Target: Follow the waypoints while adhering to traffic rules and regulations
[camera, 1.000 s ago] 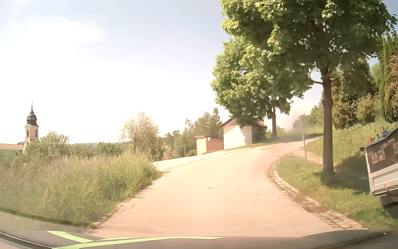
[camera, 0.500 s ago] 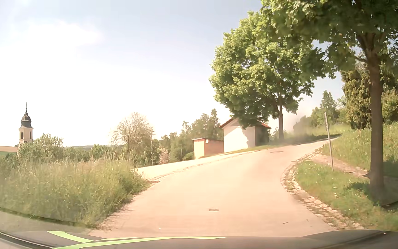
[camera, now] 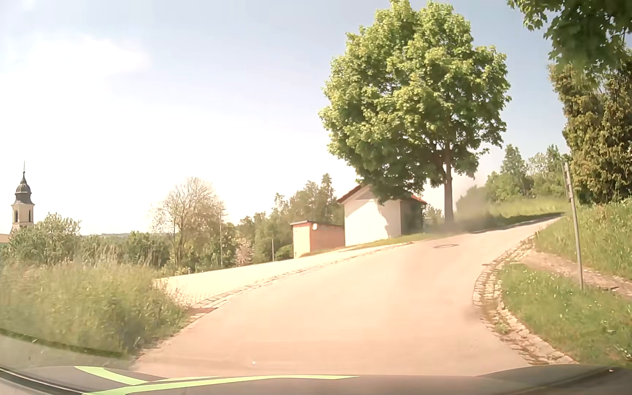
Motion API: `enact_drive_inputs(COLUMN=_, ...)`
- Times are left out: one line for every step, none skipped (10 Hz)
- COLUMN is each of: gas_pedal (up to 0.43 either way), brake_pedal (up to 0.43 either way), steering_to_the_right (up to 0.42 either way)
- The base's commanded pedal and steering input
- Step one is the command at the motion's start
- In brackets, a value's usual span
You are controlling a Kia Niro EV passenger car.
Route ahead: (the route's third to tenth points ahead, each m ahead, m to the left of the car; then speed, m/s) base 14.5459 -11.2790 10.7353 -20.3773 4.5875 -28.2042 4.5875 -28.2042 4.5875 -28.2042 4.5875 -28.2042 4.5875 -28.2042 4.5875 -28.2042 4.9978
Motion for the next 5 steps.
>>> enact_drive_inputs(gas_pedal=0.0, brake_pedal=0.0, steering_to_the_right=0.081)
enact_drive_inputs(gas_pedal=0.0, brake_pedal=0.0, steering_to_the_right=0.091)
enact_drive_inputs(gas_pedal=0.0, brake_pedal=0.0, steering_to_the_right=0.104)
enact_drive_inputs(gas_pedal=0.0, brake_pedal=0.0, steering_to_the_right=0.114)
enact_drive_inputs(gas_pedal=0.0, brake_pedal=0.0, steering_to_the_right=0.12)
